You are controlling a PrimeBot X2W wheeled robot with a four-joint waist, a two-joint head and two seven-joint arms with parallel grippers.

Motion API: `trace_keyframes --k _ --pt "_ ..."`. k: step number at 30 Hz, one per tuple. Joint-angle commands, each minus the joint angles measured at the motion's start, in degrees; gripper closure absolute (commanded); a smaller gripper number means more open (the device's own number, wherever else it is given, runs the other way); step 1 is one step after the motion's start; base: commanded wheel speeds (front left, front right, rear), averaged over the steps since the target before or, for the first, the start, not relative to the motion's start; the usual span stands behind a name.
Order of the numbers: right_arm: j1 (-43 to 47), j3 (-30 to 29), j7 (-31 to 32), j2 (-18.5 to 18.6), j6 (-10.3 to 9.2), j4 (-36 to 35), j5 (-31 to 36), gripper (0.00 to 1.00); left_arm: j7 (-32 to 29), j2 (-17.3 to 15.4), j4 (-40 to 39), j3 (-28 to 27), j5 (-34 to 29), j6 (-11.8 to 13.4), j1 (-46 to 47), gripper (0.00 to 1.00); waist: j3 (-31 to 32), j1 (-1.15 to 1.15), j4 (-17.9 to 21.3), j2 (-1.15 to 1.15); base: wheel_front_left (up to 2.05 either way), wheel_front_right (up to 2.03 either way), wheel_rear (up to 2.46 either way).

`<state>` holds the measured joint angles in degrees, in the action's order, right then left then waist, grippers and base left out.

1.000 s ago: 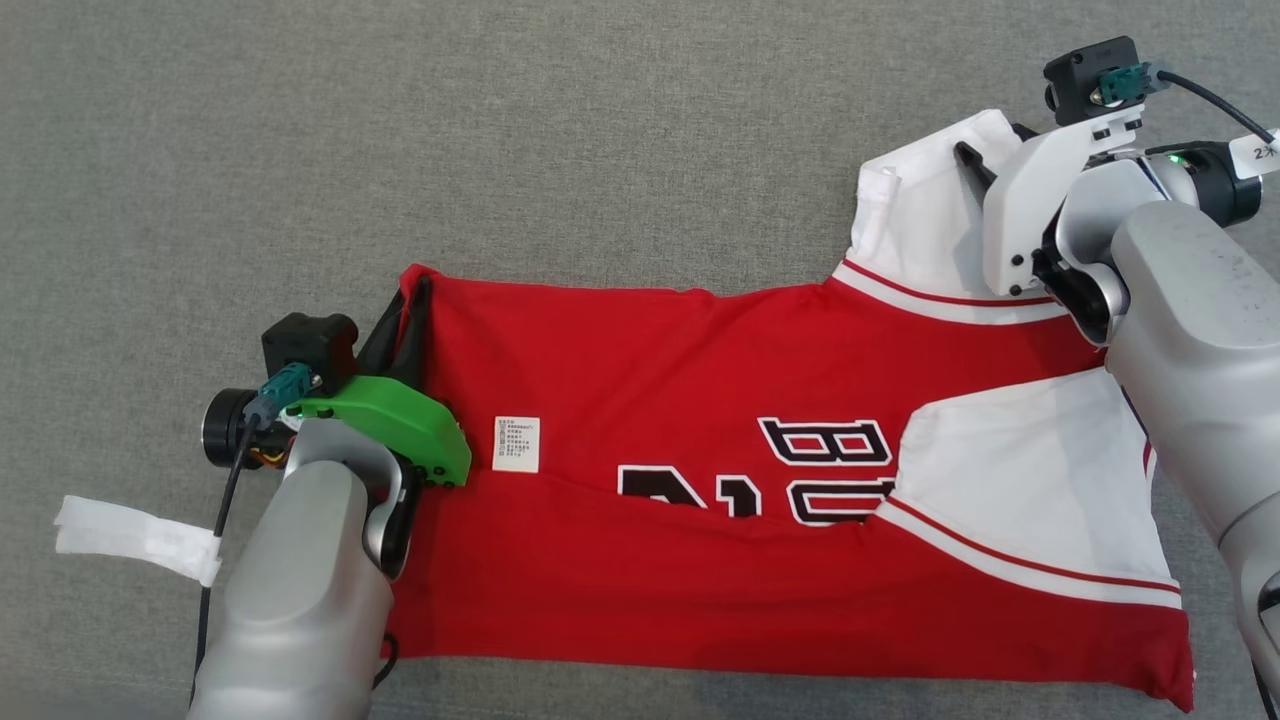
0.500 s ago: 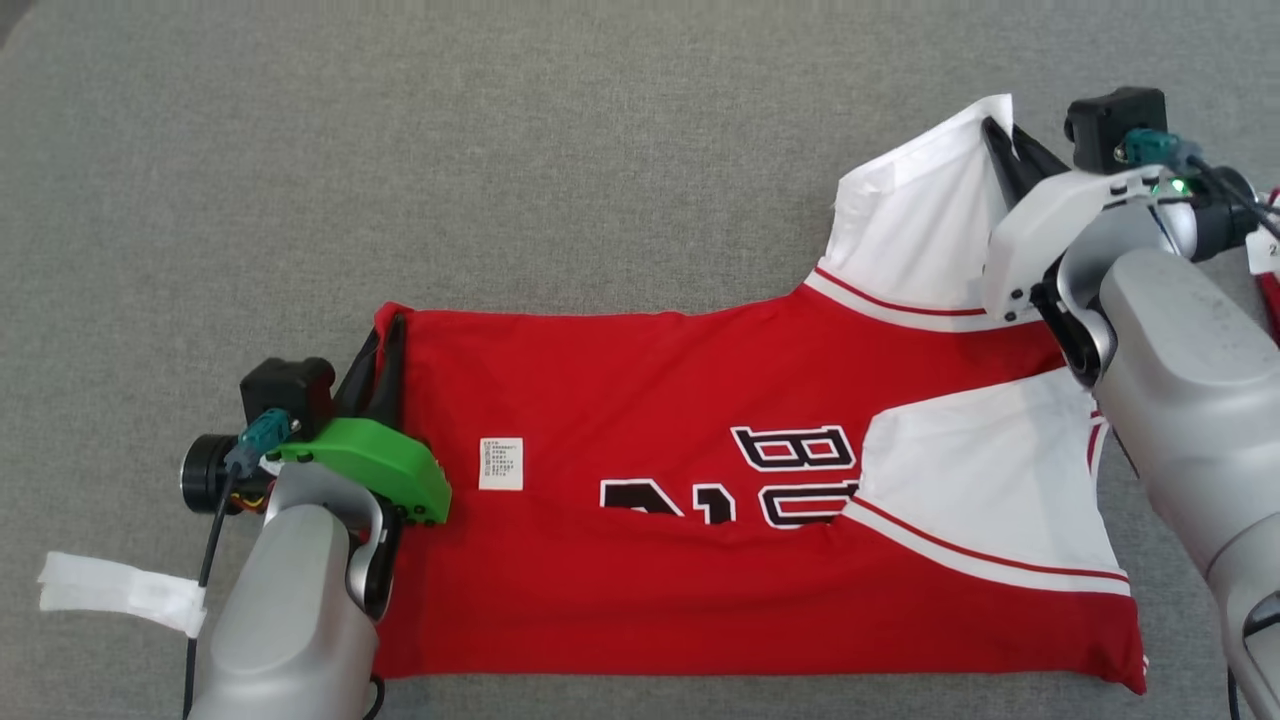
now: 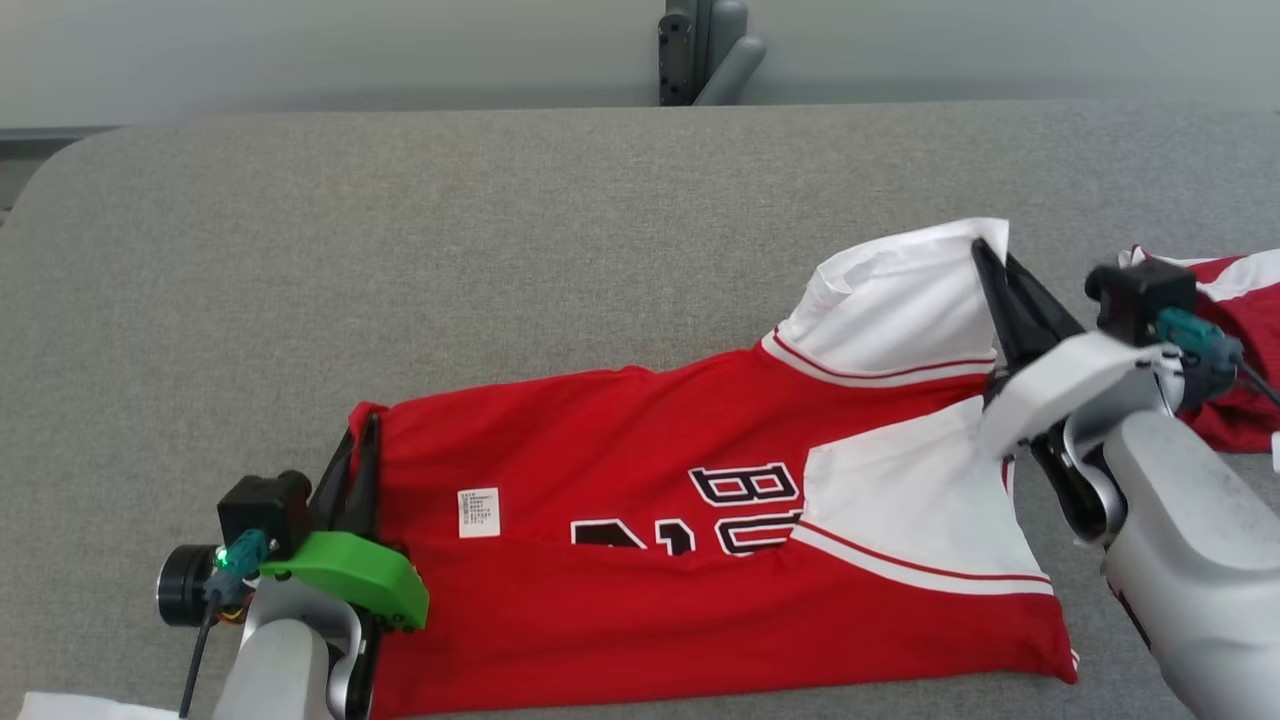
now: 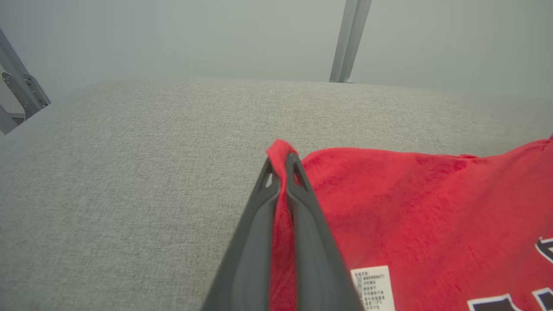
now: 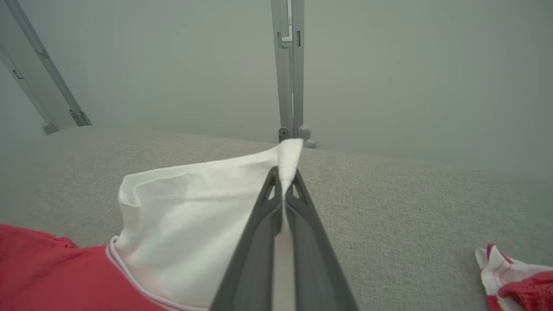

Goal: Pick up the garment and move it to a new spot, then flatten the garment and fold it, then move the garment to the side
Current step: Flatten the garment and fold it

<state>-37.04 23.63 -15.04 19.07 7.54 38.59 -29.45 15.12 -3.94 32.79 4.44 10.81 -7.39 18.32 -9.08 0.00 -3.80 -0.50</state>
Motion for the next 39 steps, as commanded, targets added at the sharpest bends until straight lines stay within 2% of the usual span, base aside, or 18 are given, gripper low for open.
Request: trace_keyframes --k 1,5,12,21,32,33,34,35,36,37,39 --pt "4.2 -1.5 -0.1 0.7 -0.10 -3.5 -0.2 1.00 0.0 -0.1 -1.1 -0.5 0.1 -0.1 -2.1 1.00 2.8 0.00 1.8 0.50 0.00 0.00 0.00" --pt "12.8 -3.8 -0.1 0.5 -0.10 -10.4 -0.2 1.00 0.0 0.1 -2.7 -1.7 0.1 -0.1 -6.1 1.00 3.4 0.00 2.3 0.50 0.00 0.00 0.00" --pt "23.8 -6.2 -0.1 -1.0 -0.10 -16.4 0.2 1.00 0.0 -0.3 -2.9 -2.4 0.1 -0.1 -10.9 1.00 4.3 0.00 3.3 0.50 0.00 0.00 0.00" --pt "33.0 -9.3 -0.2 -4.5 -0.09 -15.6 1.3 1.00 0.0 -3.3 -3.5 -2.5 -0.9 -0.1 -16.6 1.00 5.2 0.00 4.4 0.50 0.00 0.00 0.00" --pt "33.5 -11.5 -0.2 -5.5 -0.09 -12.2 4.7 1.00 0.0 -3.7 -5.1 -1.9 -3.4 -0.1 -18.0 1.00 5.7 0.00 4.6 0.50 0.00 0.00 0.00" --pt "33.6 -11.6 -0.2 -5.7 -0.09 -12.0 5.0 0.92 0.0 -3.5 -5.3 -2.1 -3.6 -0.1 -18.2 1.00 5.8 0.00 4.5 0.50 0.00 0.00 0.00" --pt "33.7 -11.8 -0.1 -5.7 -0.09 -11.6 5.4 0.39 0.0 -3.3 -5.5 -2.4 -4.0 -0.1 -18.5 1.00 5.9 0.00 4.5 0.50 0.00 0.00 0.00" --pt "34.0 -12.0 -0.1 -5.8 -0.09 -10.8 5.6 0.00 0.0 -3.0 -5.6 -2.7 -4.2 0.0 -18.8 0.79 6.0 0.00 4.5 0.50 0.00 0.00 0.00" --pt "34.2 -12.4 -0.2 -5.9 -0.09 -10.5 5.8 0.00 0.0 -2.8 -5.8 -3.2 -4.5 0.3 -19.2 0.46 6.2 0.00 4.4 0.50 0.00 0.00 0.00" --pt "34.2 -13.1 -0.2 -5.9 -0.09 -10.4 6.2 0.00 0.0 -2.6 -6.1 -3.7 -4.7 0.5 -19.5 0.00 6.3 0.00 4.3 0.50 0.00 0.00 0.00" --pt "34.7 -15.3 -0.1 -5.8 -0.09 -10.5 6.8 0.00 0.0 -2.0 -7.0 -4.3 -5.3 1.0 -20.5 0.00 6.7 0.00 4.1 0.50 0.00 0.00 0.00"
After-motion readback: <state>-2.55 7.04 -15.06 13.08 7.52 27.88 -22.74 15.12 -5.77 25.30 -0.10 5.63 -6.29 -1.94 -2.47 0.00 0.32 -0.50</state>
